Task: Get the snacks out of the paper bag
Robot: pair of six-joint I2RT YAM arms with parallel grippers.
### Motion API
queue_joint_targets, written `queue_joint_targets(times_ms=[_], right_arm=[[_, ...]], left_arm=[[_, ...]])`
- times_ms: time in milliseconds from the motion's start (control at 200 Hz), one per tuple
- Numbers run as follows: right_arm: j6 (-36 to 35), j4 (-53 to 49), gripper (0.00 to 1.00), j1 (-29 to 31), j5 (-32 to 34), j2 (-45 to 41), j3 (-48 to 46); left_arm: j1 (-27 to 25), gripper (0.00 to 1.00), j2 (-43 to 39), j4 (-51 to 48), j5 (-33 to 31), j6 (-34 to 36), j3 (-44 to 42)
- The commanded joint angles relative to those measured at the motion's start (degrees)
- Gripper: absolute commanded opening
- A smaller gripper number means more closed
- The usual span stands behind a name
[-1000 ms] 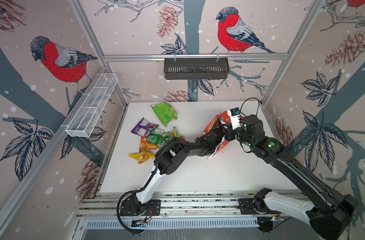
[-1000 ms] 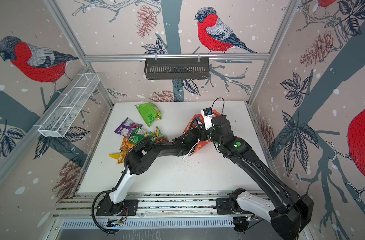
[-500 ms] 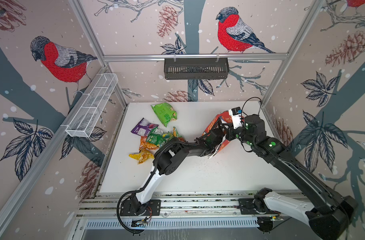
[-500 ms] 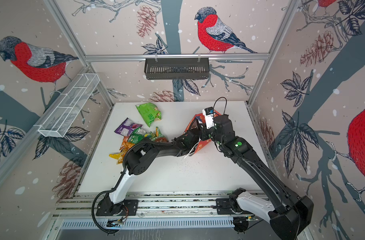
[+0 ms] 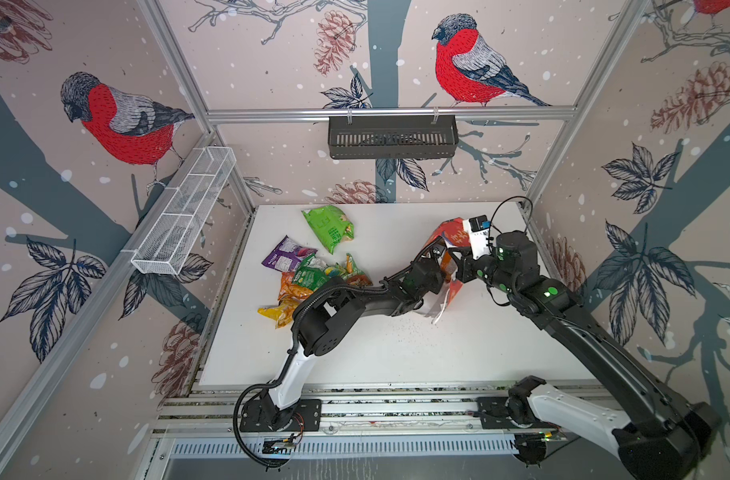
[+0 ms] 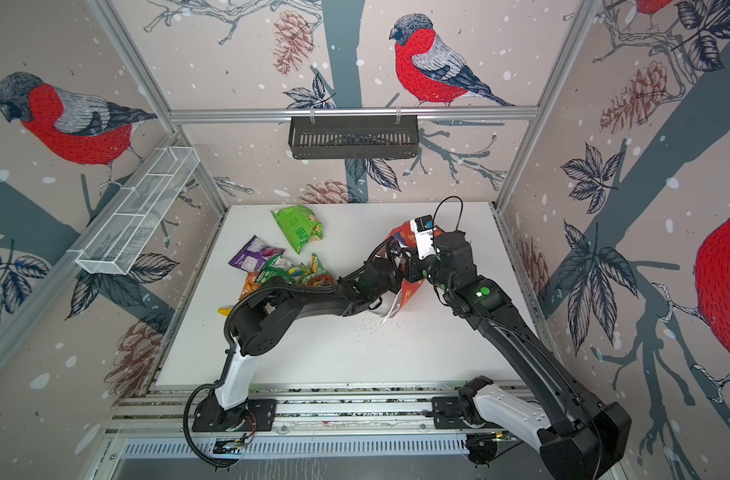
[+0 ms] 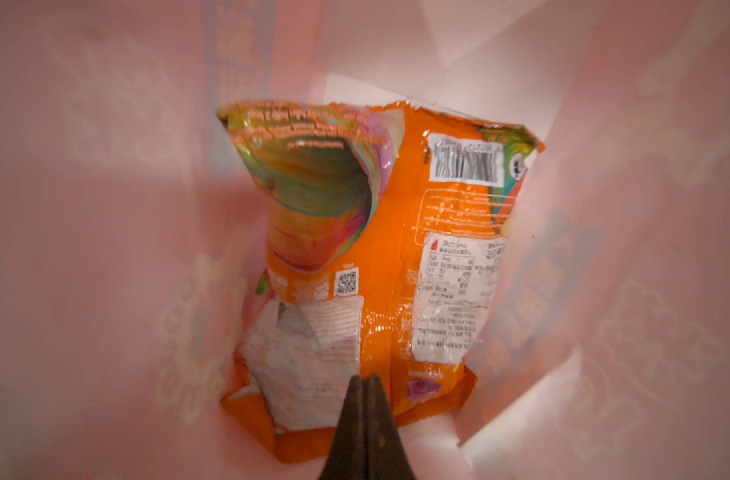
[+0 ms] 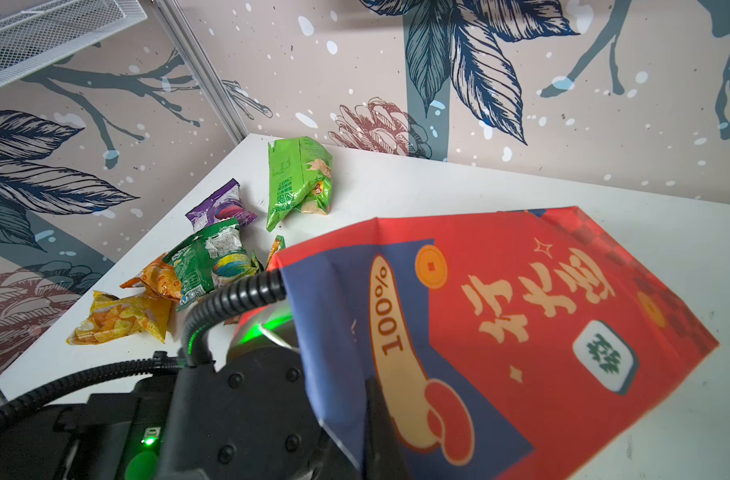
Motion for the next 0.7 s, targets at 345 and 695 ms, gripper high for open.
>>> queue_joint_targets(times_ms=[345, 695], right_arm=[[-0.9, -2.0, 0.0, -0.2, -3.0, -3.0, -4.2], [-2.2, -1.5, 0.0, -0.2, -5.6, -2.8, -3.2]], left_arm=[[0.6, 0.0, -2.4, 4.5, 0.4, -2.8, -2.2], [1.4, 0.83, 0.2, 4.4, 6.4, -3.7, 1.0]])
